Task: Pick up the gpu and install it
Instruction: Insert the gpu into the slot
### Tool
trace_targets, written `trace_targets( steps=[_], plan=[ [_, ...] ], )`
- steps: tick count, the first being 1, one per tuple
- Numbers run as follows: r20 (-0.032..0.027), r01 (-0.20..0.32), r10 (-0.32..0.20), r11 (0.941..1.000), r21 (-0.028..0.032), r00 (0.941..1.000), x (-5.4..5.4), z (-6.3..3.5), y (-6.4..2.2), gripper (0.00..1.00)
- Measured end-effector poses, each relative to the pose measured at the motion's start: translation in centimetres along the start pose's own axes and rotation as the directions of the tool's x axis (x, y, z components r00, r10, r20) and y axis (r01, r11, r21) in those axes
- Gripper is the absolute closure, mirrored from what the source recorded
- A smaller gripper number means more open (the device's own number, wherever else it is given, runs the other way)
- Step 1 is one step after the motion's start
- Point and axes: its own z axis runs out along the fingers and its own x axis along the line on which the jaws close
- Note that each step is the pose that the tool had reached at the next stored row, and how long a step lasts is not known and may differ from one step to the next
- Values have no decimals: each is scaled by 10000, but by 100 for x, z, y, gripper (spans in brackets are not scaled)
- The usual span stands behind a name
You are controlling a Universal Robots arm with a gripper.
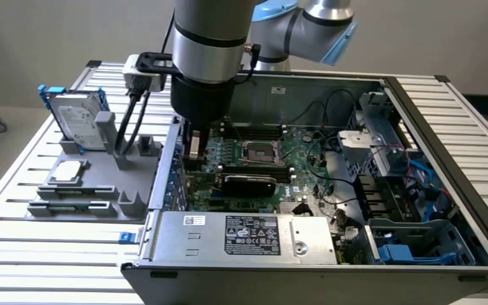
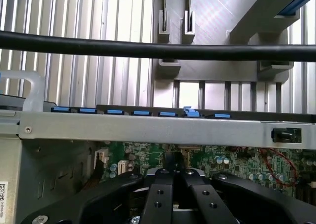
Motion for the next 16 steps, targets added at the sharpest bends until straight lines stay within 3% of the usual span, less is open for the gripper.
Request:
trace_targets(
  steps=[4, 9, 16],
  plan=[
    [31, 0, 0, 10000, 38, 10000, -16, 2, -3, 89],
    [171, -50, 49, 10000, 58, 9998, -35, 10, -6, 89],
    [263, -241, 239, 9997, 59, 9994, -63, 16, -8, 89]
  ],
)
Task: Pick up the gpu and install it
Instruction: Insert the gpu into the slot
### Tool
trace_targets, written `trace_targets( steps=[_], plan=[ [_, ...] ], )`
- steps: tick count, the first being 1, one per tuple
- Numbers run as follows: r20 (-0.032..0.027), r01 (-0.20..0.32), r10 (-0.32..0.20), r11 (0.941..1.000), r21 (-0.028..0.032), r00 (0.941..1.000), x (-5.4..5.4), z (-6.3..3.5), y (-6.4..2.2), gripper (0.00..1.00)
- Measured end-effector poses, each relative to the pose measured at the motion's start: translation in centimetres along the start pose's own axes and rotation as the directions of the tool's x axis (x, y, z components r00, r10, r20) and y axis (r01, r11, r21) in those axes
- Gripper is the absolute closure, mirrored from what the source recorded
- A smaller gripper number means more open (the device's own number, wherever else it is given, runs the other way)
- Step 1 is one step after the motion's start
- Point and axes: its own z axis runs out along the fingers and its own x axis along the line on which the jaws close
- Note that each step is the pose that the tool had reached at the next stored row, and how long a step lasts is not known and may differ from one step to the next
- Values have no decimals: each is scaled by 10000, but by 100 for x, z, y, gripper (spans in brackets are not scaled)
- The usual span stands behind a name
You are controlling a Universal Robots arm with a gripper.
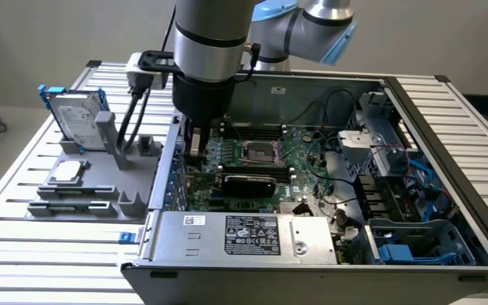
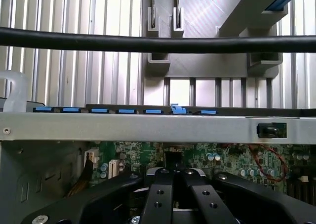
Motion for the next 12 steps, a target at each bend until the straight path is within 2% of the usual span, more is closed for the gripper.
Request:
trace_targets(
  steps=[7, 12],
  plan=[
    [41, -198, 198, 9998, -8, 9998, -28, 1, 0, 89],
    [40, -207, 208, 9997, -134, 9998, -28, 0, 1, 89]
  ],
)
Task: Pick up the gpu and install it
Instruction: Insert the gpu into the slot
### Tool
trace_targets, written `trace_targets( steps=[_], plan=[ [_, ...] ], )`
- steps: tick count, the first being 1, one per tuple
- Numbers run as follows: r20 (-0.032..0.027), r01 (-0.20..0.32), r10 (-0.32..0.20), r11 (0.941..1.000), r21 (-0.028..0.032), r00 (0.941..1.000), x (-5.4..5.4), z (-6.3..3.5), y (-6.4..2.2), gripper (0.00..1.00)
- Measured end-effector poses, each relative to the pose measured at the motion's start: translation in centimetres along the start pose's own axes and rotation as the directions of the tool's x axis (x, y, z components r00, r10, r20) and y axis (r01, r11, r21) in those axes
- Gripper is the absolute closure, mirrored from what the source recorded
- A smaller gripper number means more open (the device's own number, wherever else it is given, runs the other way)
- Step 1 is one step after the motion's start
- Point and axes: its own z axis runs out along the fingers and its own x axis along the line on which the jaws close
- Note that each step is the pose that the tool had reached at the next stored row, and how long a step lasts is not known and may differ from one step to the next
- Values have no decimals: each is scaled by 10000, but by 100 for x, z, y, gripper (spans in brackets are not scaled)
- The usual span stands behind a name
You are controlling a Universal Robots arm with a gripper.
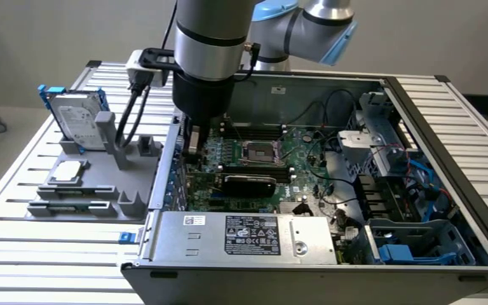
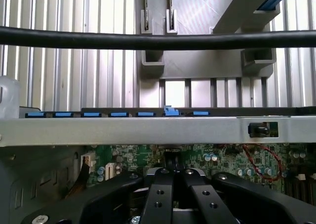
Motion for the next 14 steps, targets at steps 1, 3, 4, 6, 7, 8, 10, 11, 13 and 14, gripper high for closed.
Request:
trace_targets(
  steps=[1, 3, 4, 6, 7, 8, 10, 11, 13, 14],
  plan=[
    [0, -1, 1, 10000, -29, 10000, 0, 0, 0, 89],
    [1, -2, 2, 10000, -87, 10000, 0, 0, 1, 89],
    [-1, -2, 2, 9999, -114, 10000, 0, 0, 1, 89],
    [-2, -3, 3, 9999, -156, 10000, 0, -1, 1, 89],
    [-2, -4, 4, 9999, -173, 10000, 0, -1, 1, 89],
    [-2, -4, 3, 9998, -190, 10000, 0, 0, 1, 89],
    [0, -5, 5, 9998, -214, 10000, -1, 0, 2, 89],
    [-1, -5, 5, 9998, -223, 10000, -1, 0, 2, 89],
    [-1, -6, 6, 9997, -233, 10000, -1, 0, 2, 89],
    [-1, -6, 6, 9997, -234, 10000, -1, 0, 0, 89]
  ],
)
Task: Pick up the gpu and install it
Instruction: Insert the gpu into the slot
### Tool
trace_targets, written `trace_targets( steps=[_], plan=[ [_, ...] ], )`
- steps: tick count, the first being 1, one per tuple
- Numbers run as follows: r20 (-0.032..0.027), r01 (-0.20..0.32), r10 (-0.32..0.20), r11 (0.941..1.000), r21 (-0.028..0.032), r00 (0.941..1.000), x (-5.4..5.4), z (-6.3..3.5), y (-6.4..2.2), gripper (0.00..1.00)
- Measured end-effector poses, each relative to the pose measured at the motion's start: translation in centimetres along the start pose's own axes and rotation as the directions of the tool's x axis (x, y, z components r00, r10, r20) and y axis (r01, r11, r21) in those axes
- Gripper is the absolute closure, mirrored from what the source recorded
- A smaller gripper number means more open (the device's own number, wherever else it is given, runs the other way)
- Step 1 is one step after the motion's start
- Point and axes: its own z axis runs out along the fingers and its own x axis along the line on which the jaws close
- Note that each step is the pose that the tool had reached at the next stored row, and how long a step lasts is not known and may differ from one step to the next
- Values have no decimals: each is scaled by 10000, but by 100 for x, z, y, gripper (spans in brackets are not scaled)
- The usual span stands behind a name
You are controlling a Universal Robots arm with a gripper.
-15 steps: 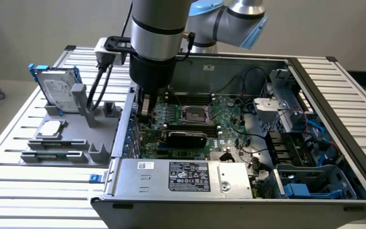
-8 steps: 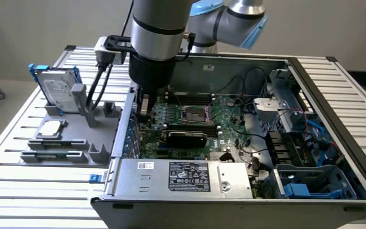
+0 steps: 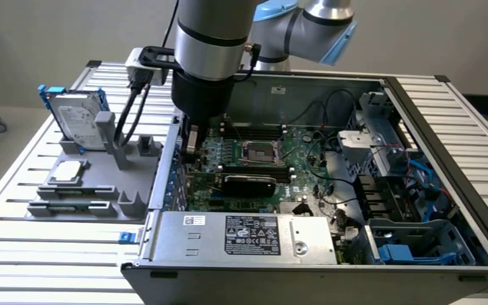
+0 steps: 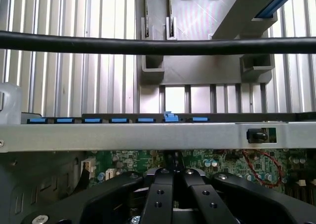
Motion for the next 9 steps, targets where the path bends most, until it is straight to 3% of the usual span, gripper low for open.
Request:
trace_targets(
  steps=[4, 9],
  plan=[
    [1, 1, -1, 10000, 2, 10000, -1, -17, -52, 89],
    [1, 0, 0, 10000, 2, 10000, -1, 2, -55, 89]
  ],
)
